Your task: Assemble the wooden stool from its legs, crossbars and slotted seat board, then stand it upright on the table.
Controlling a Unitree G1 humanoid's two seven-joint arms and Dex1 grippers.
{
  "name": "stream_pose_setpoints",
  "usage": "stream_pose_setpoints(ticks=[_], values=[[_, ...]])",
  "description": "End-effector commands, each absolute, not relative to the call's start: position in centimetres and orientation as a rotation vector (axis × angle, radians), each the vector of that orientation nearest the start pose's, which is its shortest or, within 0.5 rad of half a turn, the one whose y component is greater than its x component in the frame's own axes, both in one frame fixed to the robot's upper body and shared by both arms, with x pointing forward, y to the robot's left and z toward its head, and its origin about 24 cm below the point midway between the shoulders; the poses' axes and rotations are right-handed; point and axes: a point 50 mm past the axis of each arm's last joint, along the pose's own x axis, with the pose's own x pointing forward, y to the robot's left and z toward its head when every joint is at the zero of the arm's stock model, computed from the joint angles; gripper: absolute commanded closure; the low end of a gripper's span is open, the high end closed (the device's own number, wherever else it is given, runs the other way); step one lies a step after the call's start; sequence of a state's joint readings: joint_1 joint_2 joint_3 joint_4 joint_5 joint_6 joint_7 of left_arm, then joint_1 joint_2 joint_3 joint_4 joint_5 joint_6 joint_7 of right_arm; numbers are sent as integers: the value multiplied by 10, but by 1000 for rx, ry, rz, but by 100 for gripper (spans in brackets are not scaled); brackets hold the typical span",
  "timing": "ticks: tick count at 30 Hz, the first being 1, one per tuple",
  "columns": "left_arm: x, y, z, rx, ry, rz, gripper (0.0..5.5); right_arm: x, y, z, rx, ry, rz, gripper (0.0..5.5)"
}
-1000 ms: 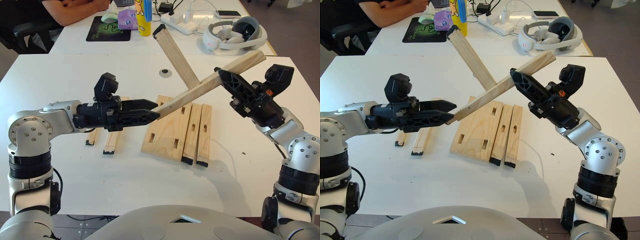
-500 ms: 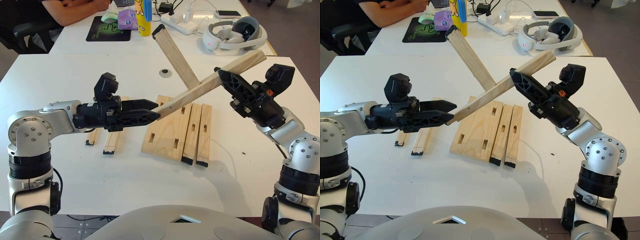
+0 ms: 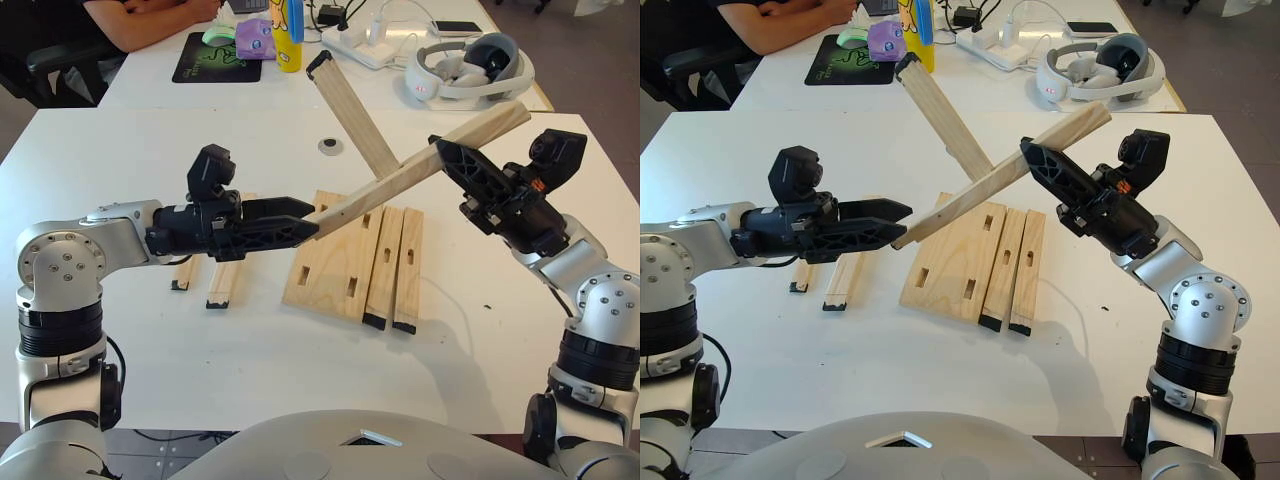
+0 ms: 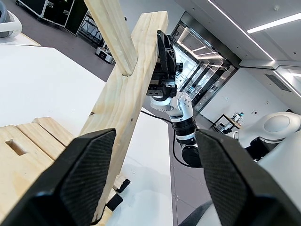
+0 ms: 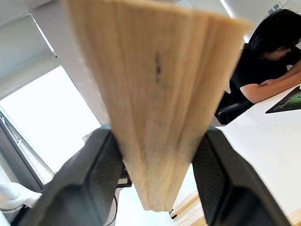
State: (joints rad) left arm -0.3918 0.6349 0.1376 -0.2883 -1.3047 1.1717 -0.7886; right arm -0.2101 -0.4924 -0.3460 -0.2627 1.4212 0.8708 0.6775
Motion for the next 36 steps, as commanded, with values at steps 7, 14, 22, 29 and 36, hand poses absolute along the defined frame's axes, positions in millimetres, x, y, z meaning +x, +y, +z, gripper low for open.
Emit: stream_pose_setpoints(ticks=[7,14,22,29,36], values=[[242,155,182,-491,376,-1428,238,243,-196,182,770,-79,1162,344],[244,156,182,-491,377,-1430,238,244,-196,181,768,-81,1160,344],[244,157,182,-490,375,-1427,238,246,-194,181,768,-79,1165,344],[246,156,182,-490,377,-1431,238,247,-195,182,768,-81,1160,344],[250,160,181,-493,373,-1411,238,256,-191,181,774,-71,1173,344]])
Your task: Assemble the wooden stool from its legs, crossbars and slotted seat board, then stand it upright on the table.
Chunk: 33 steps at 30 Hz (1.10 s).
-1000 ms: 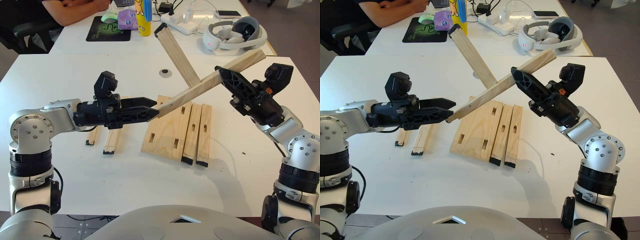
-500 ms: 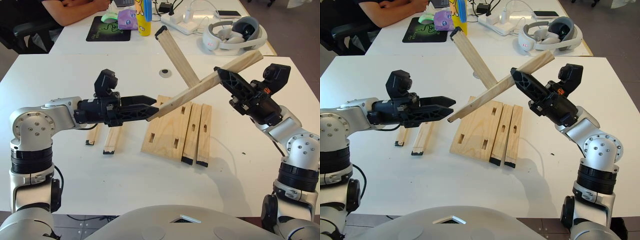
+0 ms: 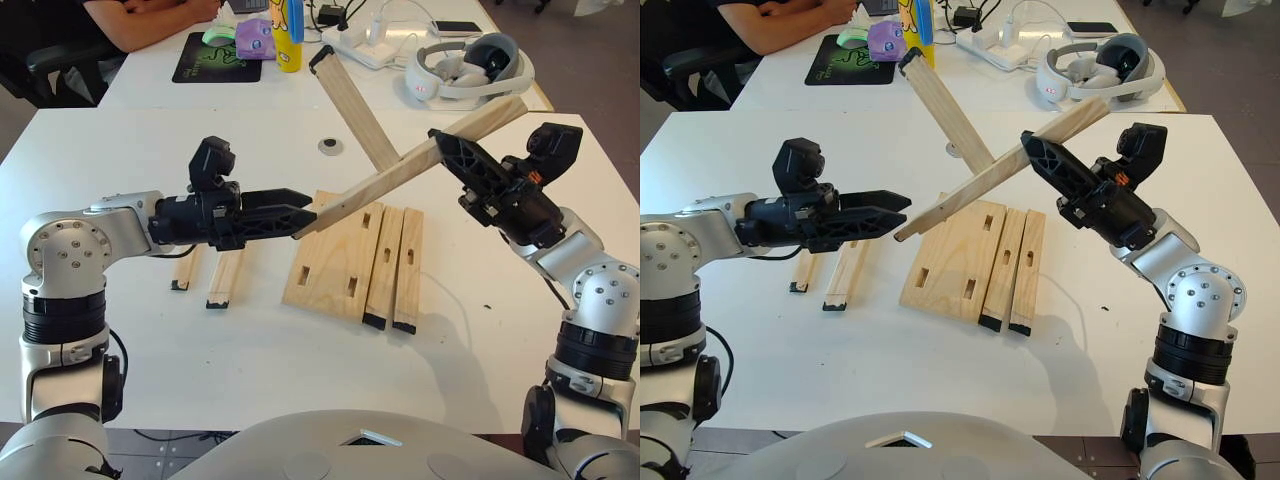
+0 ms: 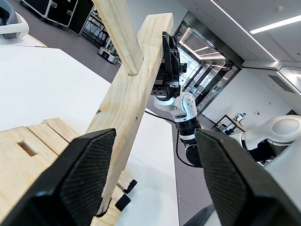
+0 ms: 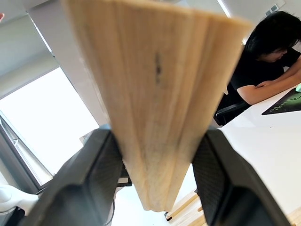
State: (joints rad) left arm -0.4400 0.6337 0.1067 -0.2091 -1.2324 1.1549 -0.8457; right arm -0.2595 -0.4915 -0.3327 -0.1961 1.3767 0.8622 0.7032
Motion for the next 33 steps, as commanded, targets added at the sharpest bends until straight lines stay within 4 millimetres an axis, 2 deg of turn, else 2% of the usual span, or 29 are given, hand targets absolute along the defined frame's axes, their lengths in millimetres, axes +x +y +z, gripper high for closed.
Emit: stream_pose_setpoints(ticks=[1,12,33], values=[[250,161,181,-494,371,-1406,238,258,-190,181,775,-69,1178,344],[257,153,181,-492,377,-1424,238,259,-198,180,770,-77,1162,344],[250,147,179,-488,376,-1436,238,251,-204,178,767,-80,1162,344]])
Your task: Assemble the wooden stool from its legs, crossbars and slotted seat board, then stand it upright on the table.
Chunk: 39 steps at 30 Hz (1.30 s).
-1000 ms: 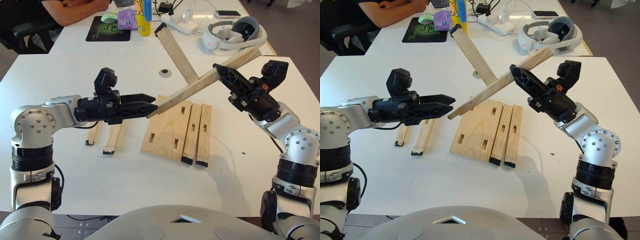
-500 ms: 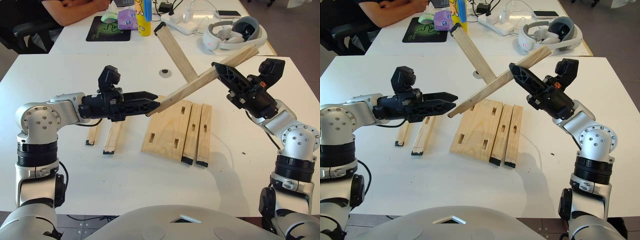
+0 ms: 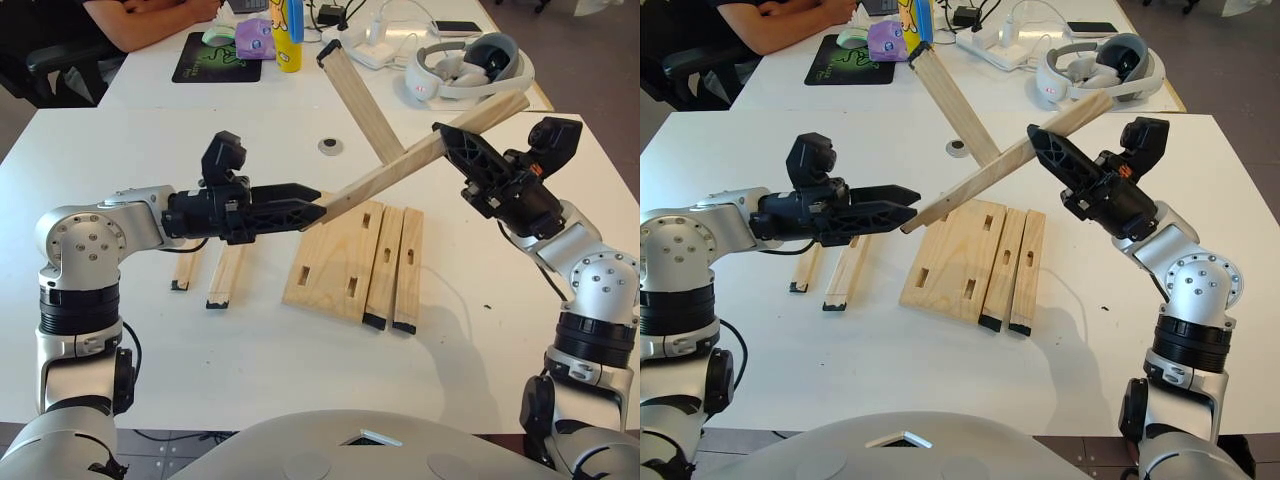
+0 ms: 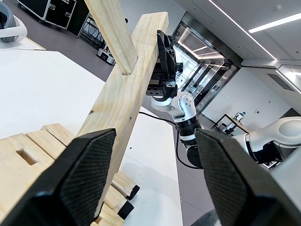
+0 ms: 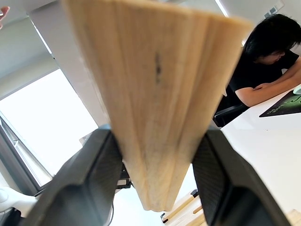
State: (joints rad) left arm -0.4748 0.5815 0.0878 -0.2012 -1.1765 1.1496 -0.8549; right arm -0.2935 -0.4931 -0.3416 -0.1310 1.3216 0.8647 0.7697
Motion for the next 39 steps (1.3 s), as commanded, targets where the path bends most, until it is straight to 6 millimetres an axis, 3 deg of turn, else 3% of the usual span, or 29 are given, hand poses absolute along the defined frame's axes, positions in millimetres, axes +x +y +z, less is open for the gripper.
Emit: stream_pose_setpoints(ticks=[1,15,28,39], values=[[250,147,179,-487,376,-1437,238,250,-205,178,766,-80,1161,344],[252,144,180,-487,375,-1437,238,251,-208,180,765,-82,1158,344],[260,128,193,-477,390,-1502,238,238,-223,191,749,-115,1101,344],[281,112,192,-491,395,-1478,238,260,-238,192,768,-101,1089,344]])
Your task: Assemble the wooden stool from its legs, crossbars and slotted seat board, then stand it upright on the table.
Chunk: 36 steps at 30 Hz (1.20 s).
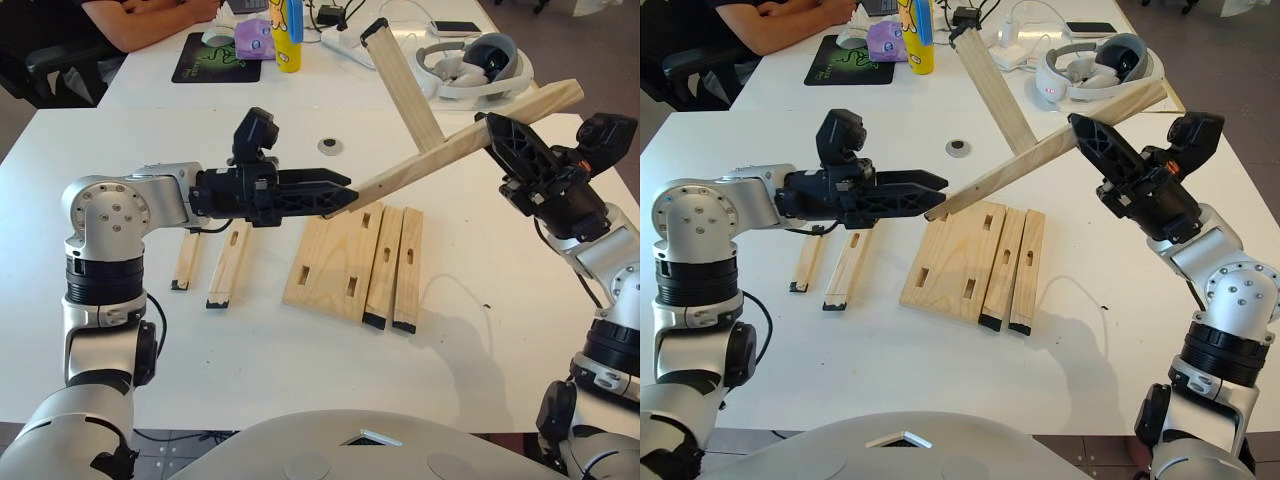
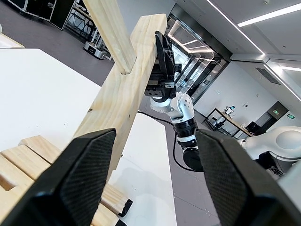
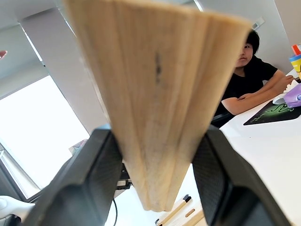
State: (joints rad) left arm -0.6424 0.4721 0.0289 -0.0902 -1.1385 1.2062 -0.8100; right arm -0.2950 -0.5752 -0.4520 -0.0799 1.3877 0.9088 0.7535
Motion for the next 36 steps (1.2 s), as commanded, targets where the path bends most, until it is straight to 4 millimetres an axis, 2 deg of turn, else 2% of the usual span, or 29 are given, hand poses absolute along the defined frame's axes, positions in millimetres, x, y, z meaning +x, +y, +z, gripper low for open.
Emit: stream_pose_setpoints(ticks=[1,16,24,27,29,32,36], values=[[283,111,191,-492,396,-1476,238,262,-239,190,769,-100,1088,344],[292,110,181,-493,387,-1447,238,283,-240,181,771,-82,1123,344],[297,89,182,-487,407,-1510,238,267,-261,181,756,-110,1064,344],[301,66,183,-480,432,-1582,238,246,-280,180,740,-143,991,344],[302,61,183,-476,438,-1600,238,240,-285,180,736,-149,974,344],[304,60,183,-473,439,-1604,238,239,-285,180,738,-149,972,344],[297,86,180,-482,399,-1505,238,267,-263,180,768,-103,1074,344]])
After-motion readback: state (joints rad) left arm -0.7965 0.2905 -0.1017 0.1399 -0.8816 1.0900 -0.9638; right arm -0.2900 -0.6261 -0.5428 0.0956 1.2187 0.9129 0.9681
